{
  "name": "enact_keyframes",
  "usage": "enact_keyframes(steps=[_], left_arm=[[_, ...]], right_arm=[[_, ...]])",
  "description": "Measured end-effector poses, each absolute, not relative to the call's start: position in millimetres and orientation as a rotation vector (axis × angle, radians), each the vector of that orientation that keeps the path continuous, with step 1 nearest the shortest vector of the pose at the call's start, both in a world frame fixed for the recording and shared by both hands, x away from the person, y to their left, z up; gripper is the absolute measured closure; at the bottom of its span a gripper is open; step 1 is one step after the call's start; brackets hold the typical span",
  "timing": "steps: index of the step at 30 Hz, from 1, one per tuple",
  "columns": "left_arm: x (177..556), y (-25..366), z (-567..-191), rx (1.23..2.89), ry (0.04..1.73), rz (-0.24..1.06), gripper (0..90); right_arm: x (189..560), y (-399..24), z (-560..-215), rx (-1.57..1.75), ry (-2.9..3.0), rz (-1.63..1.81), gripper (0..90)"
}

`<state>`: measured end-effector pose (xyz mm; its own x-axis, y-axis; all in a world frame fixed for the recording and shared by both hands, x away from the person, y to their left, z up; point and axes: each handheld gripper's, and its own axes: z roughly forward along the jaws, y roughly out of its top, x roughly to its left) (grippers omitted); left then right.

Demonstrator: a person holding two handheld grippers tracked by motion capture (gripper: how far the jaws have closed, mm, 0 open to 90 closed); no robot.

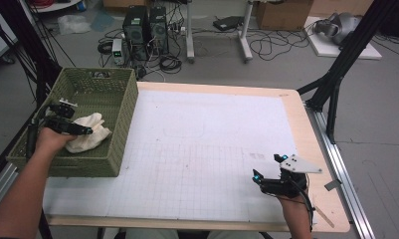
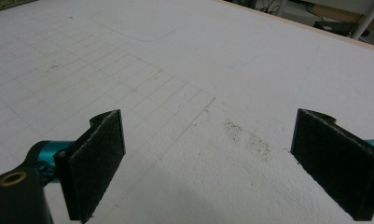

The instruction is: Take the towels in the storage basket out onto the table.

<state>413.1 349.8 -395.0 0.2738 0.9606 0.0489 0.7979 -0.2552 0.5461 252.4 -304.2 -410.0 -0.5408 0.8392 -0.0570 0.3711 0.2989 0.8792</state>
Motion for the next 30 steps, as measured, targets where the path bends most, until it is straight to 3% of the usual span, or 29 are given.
enact_keyframes(steps=[5,8,9,10,15,21,30], left_arm=[[416,345,-403,2.237,1.567,0.466,35.4],[416,344,-404,2.256,1.561,0.438,43.1],[416,343,-403,2.265,1.549,0.427,50.0],[415,342,-402,2.272,1.533,0.427,65.8],[413,346,-394,2.2,1.562,0.441,76.8],[402,358,-375,1.98,1.526,0.519,79.4],[385,366,-353,1.797,1.39,0.639,80.1]], right_arm=[[252,-304,-410,1.08,2.054,1.182,9.1],[252,-304,-411,1.079,2.058,1.177,9.1],[252,-303,-411,1.08,2.058,1.177,9.1],[252,-303,-411,1.079,2.059,1.176,9.1],[252,-305,-410,1.081,2.05,1.177,9.1],[252,-306,-409,1.083,2.047,1.18,9.1],[252,-304,-409,1.092,2.041,1.185,9.1]])
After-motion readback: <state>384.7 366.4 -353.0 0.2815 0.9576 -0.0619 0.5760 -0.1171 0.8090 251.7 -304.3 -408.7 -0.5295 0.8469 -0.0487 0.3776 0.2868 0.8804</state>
